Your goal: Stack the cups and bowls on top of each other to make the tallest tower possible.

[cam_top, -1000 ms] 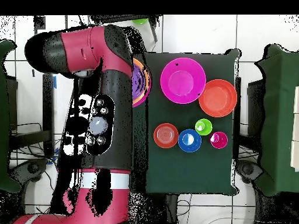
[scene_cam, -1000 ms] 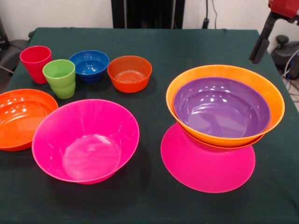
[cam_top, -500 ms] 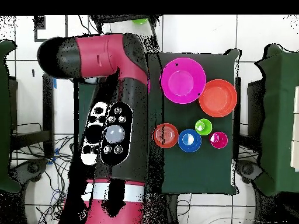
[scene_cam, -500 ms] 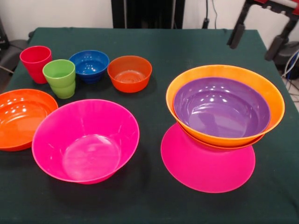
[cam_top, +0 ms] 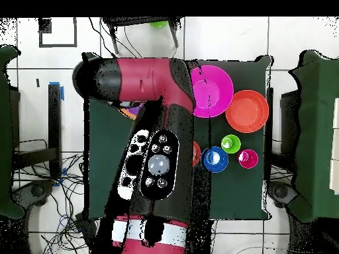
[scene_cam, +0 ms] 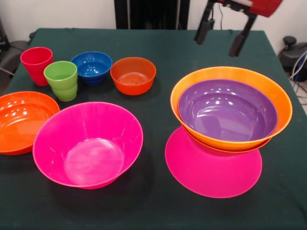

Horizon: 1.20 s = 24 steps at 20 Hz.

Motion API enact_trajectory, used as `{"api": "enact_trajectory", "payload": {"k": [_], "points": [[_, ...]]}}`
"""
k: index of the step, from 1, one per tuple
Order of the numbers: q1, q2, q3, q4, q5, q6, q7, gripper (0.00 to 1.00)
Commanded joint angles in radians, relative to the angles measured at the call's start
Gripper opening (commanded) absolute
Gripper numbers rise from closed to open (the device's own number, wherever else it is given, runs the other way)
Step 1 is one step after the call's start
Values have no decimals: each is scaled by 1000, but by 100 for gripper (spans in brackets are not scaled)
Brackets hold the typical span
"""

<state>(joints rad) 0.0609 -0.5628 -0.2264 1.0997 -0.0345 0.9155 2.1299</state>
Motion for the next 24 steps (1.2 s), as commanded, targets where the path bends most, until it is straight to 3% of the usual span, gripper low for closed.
{"api": "enact_trajectory", "payload": {"k": [1,14,24], "points": [[-34,-32,117,223,-69,-74,-152,100],[-160,-185,178,441,-58,-161,-191,100],[-202,-118,206,493,-105,-324,-97,100]]}}
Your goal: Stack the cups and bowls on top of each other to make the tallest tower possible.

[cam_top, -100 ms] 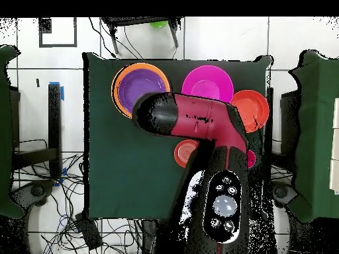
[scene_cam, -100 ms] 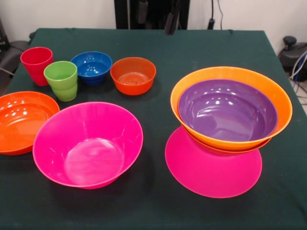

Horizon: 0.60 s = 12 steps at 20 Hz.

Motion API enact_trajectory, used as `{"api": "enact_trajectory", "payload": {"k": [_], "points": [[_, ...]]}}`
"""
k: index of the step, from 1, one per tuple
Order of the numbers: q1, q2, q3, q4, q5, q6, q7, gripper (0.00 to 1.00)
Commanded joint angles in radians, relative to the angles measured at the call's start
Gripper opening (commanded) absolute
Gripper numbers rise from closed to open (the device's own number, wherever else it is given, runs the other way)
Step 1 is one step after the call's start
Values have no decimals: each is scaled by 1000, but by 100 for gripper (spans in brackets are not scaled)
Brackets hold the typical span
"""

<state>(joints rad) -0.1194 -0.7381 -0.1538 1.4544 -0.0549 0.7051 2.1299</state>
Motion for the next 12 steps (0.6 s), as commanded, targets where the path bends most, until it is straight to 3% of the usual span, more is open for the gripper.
{"api": "enact_trajectory", "payload": {"k": [1,6,12], "points": [[-27,64,134,140,-90,-125,-95,100],[-48,87,136,151,-120,-193,-84,100],[-16,94,111,163,-145,-237,-24,100]]}}
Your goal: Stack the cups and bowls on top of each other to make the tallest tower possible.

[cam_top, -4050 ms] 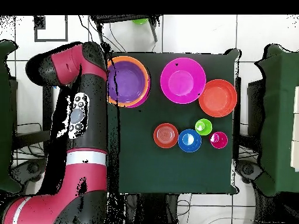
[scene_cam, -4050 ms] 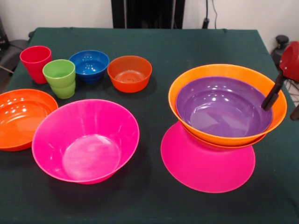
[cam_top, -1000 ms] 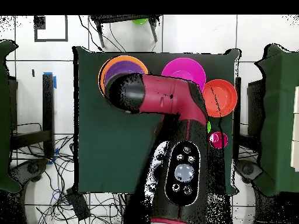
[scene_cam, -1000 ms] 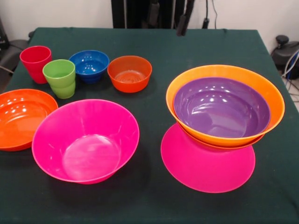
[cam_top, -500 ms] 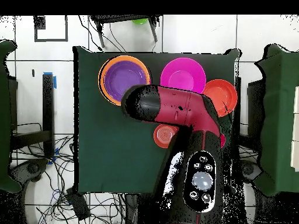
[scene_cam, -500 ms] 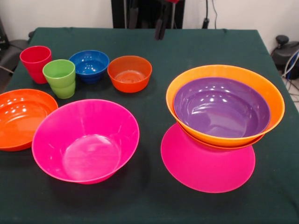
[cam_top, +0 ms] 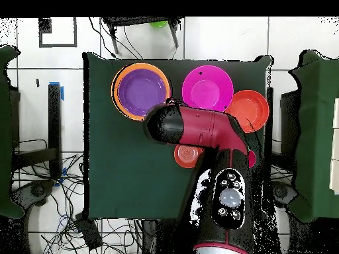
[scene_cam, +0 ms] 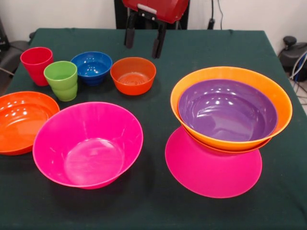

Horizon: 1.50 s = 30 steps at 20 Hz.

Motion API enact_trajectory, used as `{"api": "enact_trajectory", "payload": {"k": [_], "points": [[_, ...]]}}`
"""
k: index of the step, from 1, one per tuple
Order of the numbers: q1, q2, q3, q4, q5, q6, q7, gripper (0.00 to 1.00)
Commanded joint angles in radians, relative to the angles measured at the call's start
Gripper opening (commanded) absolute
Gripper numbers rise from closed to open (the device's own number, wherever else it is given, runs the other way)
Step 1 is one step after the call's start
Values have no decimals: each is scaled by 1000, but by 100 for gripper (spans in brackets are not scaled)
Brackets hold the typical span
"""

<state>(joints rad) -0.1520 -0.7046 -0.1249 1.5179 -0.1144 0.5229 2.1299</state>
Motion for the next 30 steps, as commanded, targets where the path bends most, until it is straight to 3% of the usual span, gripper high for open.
{"api": "enact_trajectory", "payload": {"k": [1,17,30], "points": [[12,60,89,105,-84,-54,-27,100],[-14,58,118,126,-97,-46,-45,100],[-48,144,109,157,-121,-204,-8,100]]}}
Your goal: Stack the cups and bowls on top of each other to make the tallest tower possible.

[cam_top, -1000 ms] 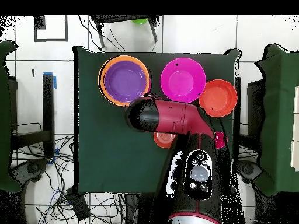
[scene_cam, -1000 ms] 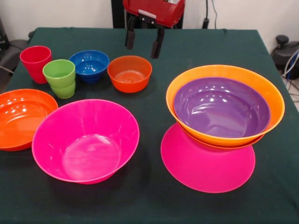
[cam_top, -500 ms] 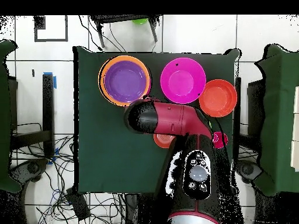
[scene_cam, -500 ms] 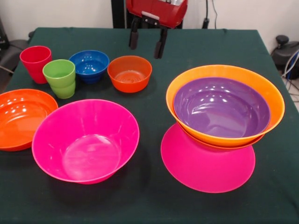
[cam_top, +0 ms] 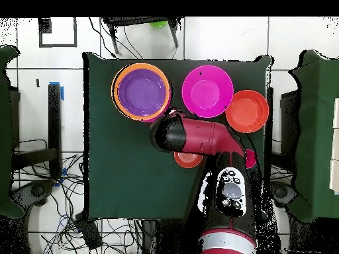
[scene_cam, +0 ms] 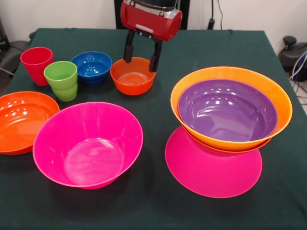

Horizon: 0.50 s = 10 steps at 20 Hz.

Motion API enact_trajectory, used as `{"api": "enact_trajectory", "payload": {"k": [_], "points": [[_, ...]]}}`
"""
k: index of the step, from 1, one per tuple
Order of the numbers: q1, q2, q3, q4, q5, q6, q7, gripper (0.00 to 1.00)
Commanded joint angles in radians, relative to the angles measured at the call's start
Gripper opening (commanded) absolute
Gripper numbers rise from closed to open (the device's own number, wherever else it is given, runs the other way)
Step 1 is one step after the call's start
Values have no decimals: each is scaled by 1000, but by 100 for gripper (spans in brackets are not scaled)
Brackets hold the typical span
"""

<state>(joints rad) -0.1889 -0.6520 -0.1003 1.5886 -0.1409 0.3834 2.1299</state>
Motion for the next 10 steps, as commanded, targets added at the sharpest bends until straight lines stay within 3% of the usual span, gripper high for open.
{"api": "enact_trajectory", "payload": {"k": [1,10], "points": [[-8,94,80,88,-94,-69,-4,100],[-6,101,57,164,-81,-103,44,100]]}}
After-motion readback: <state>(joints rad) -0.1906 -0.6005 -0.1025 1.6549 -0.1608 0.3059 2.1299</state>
